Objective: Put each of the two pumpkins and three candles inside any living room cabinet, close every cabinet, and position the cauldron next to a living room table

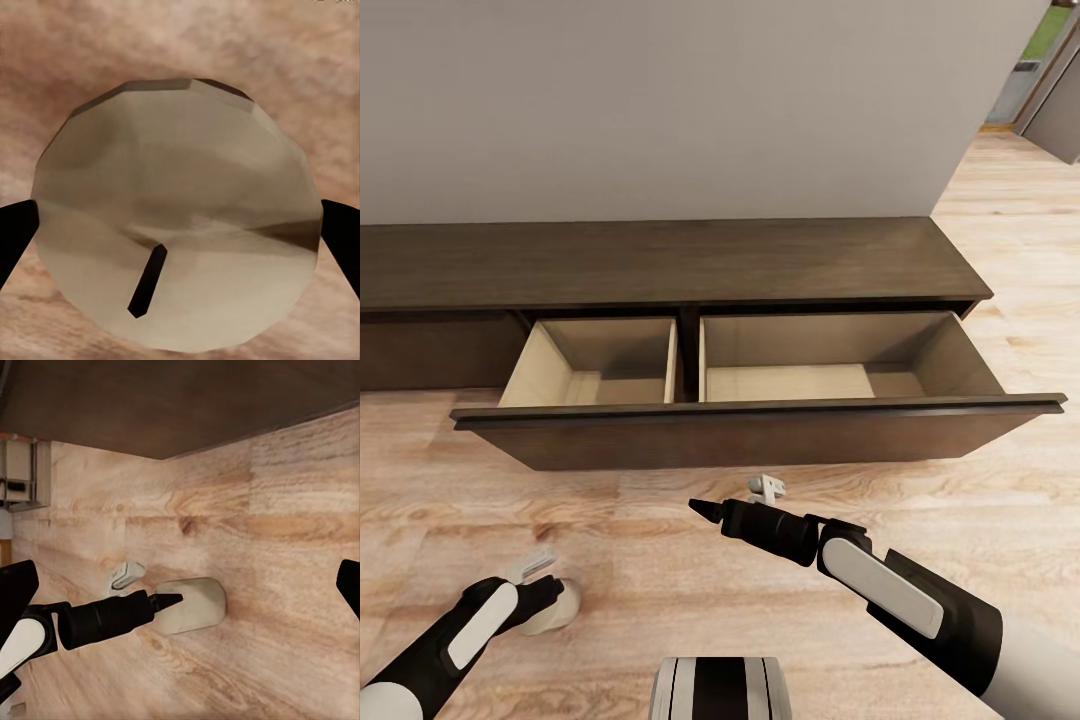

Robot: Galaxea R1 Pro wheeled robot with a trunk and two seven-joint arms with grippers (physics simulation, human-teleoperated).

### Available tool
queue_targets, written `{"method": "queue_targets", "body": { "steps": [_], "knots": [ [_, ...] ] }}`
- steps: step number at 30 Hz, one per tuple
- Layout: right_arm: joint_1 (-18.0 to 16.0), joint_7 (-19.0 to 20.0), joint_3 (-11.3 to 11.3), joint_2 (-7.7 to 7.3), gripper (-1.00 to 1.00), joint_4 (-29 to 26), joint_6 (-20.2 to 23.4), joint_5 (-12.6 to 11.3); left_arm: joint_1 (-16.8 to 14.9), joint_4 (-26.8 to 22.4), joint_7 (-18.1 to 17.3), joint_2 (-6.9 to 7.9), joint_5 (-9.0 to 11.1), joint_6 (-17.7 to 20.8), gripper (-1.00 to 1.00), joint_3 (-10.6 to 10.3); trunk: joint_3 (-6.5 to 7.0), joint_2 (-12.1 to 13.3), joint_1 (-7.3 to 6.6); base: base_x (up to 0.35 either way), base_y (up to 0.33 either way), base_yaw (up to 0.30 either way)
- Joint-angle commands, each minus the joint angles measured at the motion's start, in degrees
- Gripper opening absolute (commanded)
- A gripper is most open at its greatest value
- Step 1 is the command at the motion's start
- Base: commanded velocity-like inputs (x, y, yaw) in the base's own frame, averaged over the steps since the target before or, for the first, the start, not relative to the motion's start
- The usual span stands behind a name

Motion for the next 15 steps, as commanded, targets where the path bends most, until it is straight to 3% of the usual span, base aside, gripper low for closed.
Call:
{"method": "queue_targets", "body": {
  "steps": [1, 15],
  "knots": [
    [-0.06, -0.42, 0.08, -0.04, 1.00, -0.10, -0.02, -0.49, 0.06, -0.11, 0.46, 0.07, 1.91, -0.35, -1.00, -0.32, -0.06, -0.01, 0.01, 0.000, 0.000, 0.000],
    [-0.05, -0.42, 0.03, -0.05, 1.00, -0.10, -0.02, -0.49, 0.06, -0.25, 0.41, 0.22, 1.91, -0.35, -1.00, -0.20, -0.06, -0.01, 0.01, 0.000, 0.000, 0.000]
  ]
}}
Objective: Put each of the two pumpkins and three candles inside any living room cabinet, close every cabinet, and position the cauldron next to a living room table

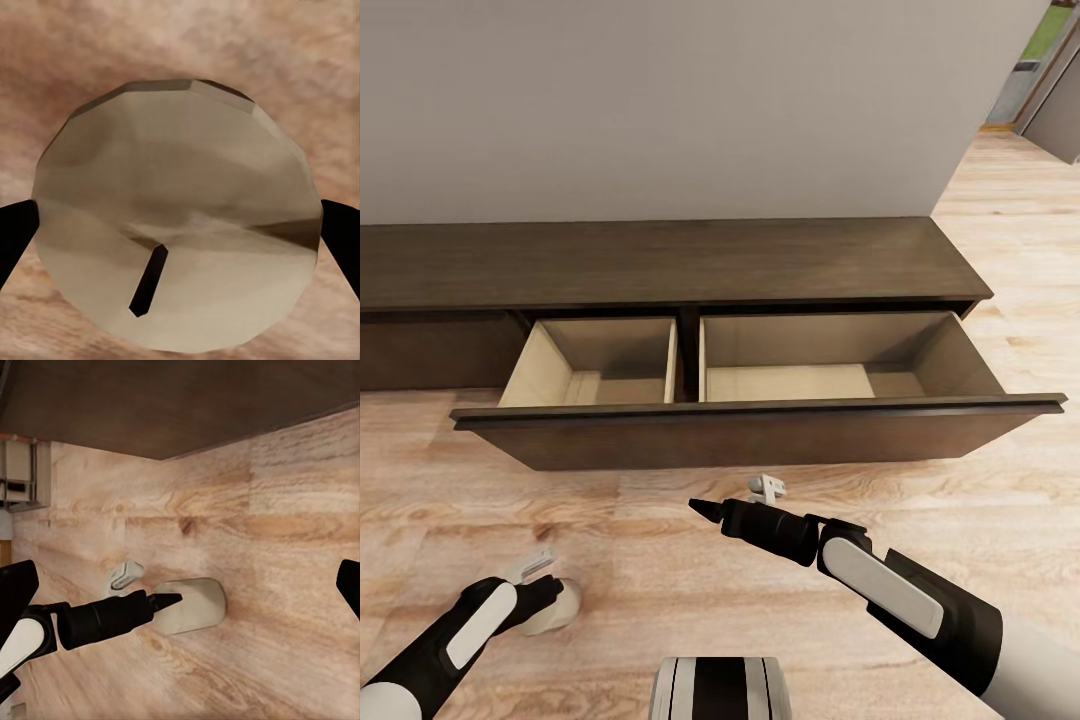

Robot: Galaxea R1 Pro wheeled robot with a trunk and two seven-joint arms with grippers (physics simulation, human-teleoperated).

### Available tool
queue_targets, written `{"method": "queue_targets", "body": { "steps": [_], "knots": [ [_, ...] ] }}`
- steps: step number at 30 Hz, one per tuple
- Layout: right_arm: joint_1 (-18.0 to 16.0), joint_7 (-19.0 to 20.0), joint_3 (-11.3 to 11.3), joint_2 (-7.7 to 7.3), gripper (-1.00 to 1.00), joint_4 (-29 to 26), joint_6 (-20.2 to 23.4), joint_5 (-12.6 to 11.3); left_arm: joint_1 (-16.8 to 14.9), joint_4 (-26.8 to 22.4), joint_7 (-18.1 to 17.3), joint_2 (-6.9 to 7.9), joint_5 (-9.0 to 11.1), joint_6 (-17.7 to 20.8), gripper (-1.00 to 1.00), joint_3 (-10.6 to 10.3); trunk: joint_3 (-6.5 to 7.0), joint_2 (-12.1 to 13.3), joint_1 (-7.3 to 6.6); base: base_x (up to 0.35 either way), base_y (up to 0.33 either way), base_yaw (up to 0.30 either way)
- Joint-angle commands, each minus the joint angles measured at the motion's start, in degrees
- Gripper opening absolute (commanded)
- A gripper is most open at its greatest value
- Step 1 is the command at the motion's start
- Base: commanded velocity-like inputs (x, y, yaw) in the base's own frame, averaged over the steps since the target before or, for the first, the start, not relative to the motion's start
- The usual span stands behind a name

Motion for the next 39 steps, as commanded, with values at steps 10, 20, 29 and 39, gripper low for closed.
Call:
{"method": "queue_targets", "body": {
  "steps": [10, 20, 29, 39],
  "knots": [
    [-0.06, -0.42, 0.08, -0.07, 1.00, -0.10, -0.02, -0.49, 0.03, -0.18, 0.47, 0.31, 1.49, -0.29, -1.00, -0.29, 1.06, 0.05, -0.12, 0.000, 0.000, 0.000],
    [-0.07, -0.42, 0.08, -0.04, 1.00, -0.10, -0.01, -0.49, 0.03, -1.83, 0.56, 0.90, 1.98, 0.52, -1.00, 1.36, 3.27, 0.19, -0.38, 0.000, 0.000, 0.000],
    [-0.06, -0.39, 0.08, -0.01, 1.00, 0.06, -0.02, -0.49, 0.03, -2.89, 0.73, 1.06, 2.12, 4.22, -1.00, 6.77, 5.27, 0.31, -0.61, 0.000, 0.000, 0.000],
    [-0.05, -0.42, 0.08, 0.01, 1.00, 0.14, -0.02, -0.43, 0.11, -6.03, 0.74, 1.11, 2.26, 10.25, -1.00, 11.16, 7.48, 0.44, -0.87, -0.130, 0.000, 0.000]
  ]
}}
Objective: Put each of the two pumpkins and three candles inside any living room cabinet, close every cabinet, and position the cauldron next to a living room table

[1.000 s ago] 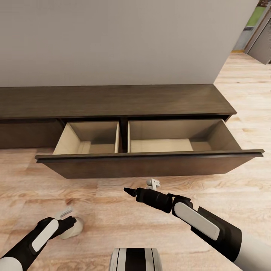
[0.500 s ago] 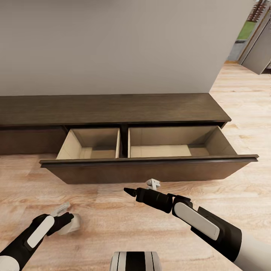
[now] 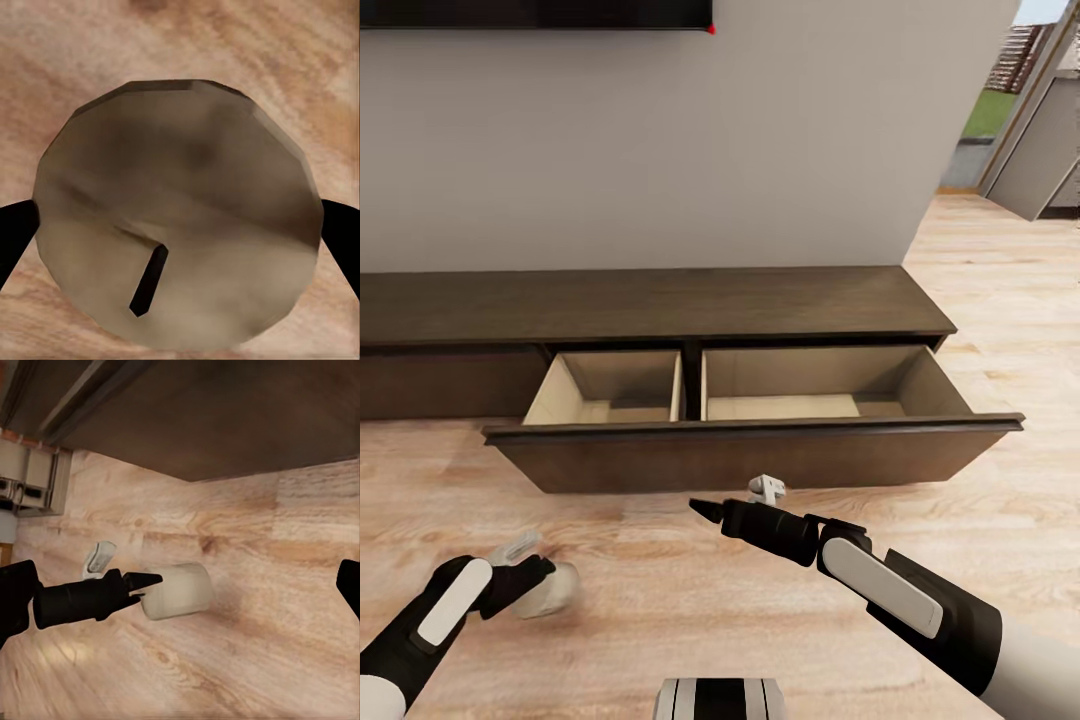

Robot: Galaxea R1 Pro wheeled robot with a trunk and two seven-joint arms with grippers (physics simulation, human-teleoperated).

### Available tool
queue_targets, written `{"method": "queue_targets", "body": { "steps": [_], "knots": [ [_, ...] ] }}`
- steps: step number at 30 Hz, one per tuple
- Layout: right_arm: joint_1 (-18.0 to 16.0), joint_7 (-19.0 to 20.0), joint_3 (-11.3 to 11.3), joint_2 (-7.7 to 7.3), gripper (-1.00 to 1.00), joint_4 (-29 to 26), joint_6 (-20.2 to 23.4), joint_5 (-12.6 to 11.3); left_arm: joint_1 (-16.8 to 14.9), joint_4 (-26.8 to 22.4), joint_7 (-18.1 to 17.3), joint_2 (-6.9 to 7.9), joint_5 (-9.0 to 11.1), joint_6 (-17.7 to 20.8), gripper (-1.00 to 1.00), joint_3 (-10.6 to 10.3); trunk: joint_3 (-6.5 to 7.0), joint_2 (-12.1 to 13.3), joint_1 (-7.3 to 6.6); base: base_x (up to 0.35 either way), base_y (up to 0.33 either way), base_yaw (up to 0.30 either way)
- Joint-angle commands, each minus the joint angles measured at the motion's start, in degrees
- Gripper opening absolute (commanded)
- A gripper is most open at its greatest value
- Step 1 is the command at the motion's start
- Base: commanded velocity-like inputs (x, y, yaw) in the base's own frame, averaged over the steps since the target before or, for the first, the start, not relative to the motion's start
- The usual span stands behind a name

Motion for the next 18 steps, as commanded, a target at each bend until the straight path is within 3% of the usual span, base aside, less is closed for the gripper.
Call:
{"method": "queue_targets", "body": {
  "steps": [1, 4, 6, 10, 14, 18],
  "knots": [
    [-0.07, -0.41, 0.08, -0.04, 1.00, -0.13, -0.02, -0.51, -0.01, -0.09, 0.55, 0.07, 0.60, 0.07, -1.00, -0.20, 0.18, 0.00, -0.04, -0.021, 0.000, 0.000],
    [-0.07, -0.41, 0.03, -0.03, 1.00, -0.16, -0.02, -0.56, -0.01, -0.13, 0.49, 0.11, 0.72, 0.64, -1.00, -0.15, 0.85, 0.04, -0.11, -0.029, 0.000, 0.000],
    [-0.08, -0.39, 0.00, -0.03, 1.00, -0.20, -0.04, -2.84, -0.01, -0.29, 0.23, 0.05, 0.76, 3.40, -1.00, 1.59, 1.29, 0.06, -0.16, -0.240, 0.047, 0.000],
    [-0.07, -0.38, 0.00, -0.03, 1.00, -0.16, -0.17, -3.59, 0.06, -1.06, 0.20, 0.03, 0.75, 4.83, -1.00, 2.92, 2.18, 0.12, -0.27, -0.056, 0.010, -0.003],
    [-0.08, -0.33, -0.01, -0.03, 1.00, -0.17, -0.35, -4.05, 0.08, -1.16, 0.20, 0.03, 0.77, 5.26, -1.00, 3.08, 3.25, 0.17, -0.37, -0.033, 0.001, -0.159],
    [-0.07, -0.32, -0.01, -0.03, 1.00, -0.17, -0.37, -4.16, 0.08, -1.17, 0.20, 0.03, 0.84, 5.31, -1.00, 3.09, 4.37, 0.22, -0.47, -0.244, 0.000, -0.229]
  ]
}}
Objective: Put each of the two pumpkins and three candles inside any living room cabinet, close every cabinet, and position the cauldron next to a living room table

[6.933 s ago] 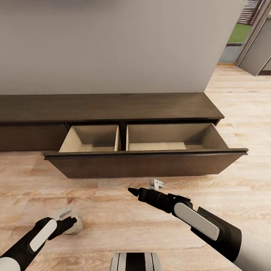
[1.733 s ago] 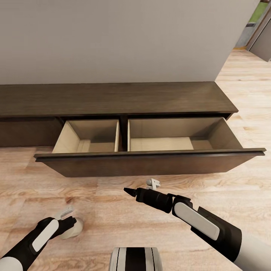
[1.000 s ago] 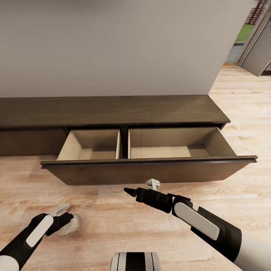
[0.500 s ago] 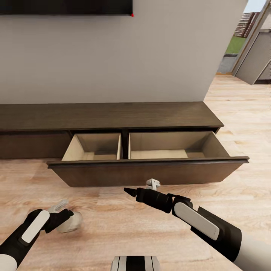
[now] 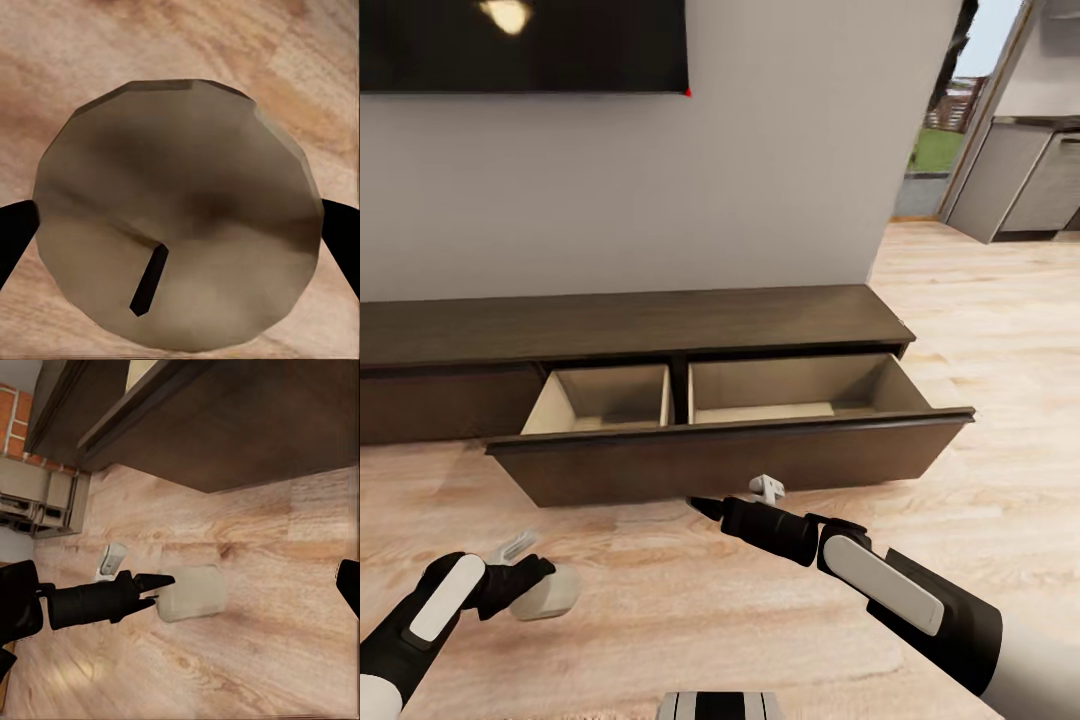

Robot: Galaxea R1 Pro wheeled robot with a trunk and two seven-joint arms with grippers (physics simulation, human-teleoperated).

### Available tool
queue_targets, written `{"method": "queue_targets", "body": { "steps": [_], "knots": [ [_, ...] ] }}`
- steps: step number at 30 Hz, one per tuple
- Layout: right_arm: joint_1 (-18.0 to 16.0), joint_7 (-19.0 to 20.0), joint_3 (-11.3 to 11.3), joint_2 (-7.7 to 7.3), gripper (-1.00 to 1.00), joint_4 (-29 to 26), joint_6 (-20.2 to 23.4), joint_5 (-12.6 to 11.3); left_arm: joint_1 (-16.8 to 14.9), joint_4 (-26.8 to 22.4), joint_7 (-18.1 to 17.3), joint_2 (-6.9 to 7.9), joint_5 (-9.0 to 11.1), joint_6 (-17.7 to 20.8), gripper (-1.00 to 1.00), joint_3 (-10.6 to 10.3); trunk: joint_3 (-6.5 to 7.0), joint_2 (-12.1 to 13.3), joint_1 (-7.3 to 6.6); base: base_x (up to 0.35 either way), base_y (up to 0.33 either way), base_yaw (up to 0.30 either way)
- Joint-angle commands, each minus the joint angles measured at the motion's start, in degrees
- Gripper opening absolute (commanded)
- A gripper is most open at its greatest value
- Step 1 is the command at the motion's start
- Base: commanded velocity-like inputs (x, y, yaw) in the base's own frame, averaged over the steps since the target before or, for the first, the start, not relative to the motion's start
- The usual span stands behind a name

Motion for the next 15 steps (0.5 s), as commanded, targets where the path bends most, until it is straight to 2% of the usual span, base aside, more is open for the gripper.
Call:
{"method": "queue_targets", "body": {
  "steps": [1, 12, 15],
  "knots": [
    [-0.09, -0.39, 0.10, -0.02, 1.00, -0.08, -0.03, -0.48, 0.00, -0.09, 0.54, 0.07, 0.58, 0.04, -1.00, -0.20, 0.24, -0.01, -0.06, -0.309, 0.000, -0.238],
    [-0.09, -0.31, 0.12, -0.02, 1.00, -0.03, -0.03, -0.50, 0.00, -0.17, 0.54, -0.01, 0.59, 0.05, -1.00, -0.28, 3.33, 0.14, -0.35, -0.327, 0.000, -0.242],
    [-0.06, -0.30, 0.10, -0.02, 1.00, 0.00, -0.14, -0.54, 0.00, -0.22, 0.54, -0.04, 0.59, 0.05, -1.00, -0.30, 3.51, 0.14, -0.35, -0.330, 0.000, -0.243]
  ]
}}
